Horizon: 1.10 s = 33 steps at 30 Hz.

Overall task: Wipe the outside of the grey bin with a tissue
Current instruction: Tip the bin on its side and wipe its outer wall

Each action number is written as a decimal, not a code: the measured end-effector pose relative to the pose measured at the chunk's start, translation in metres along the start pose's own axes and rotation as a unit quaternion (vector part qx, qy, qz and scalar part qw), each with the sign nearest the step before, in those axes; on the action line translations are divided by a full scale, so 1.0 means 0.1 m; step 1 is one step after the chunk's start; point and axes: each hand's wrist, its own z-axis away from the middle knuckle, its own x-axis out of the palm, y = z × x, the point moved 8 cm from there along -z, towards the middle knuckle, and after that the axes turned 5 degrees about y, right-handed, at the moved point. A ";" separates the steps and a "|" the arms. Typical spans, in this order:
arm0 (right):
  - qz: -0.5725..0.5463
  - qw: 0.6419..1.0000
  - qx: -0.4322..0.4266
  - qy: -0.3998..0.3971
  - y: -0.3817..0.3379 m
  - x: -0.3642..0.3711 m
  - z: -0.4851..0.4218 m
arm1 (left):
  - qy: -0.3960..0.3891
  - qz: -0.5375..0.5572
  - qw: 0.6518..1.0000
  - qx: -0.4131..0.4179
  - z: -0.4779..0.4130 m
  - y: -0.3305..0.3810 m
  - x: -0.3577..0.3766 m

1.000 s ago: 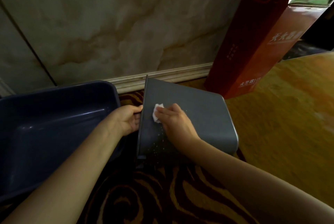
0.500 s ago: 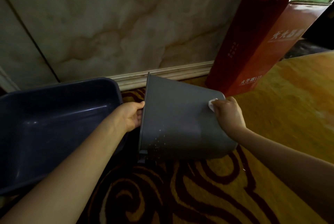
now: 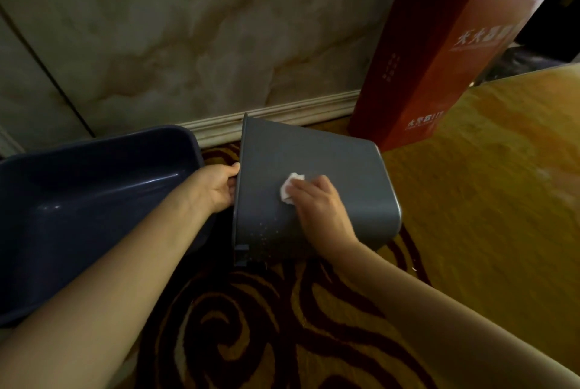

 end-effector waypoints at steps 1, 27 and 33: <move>0.021 0.999 0.033 0.008 0.19 -0.06 0.07 | 0.000 0.003 1.000 0.000 0.01 0.00 -0.01; 0.060 0.964 0.191 0.173 0.69 -0.25 0.91 | -0.022 0.019 1.000 0.005 -0.07 0.01 0.00; 0.064 0.938 0.267 0.210 1.10 -0.44 0.97 | -0.125 0.024 0.992 0.015 -0.02 -0.06 0.01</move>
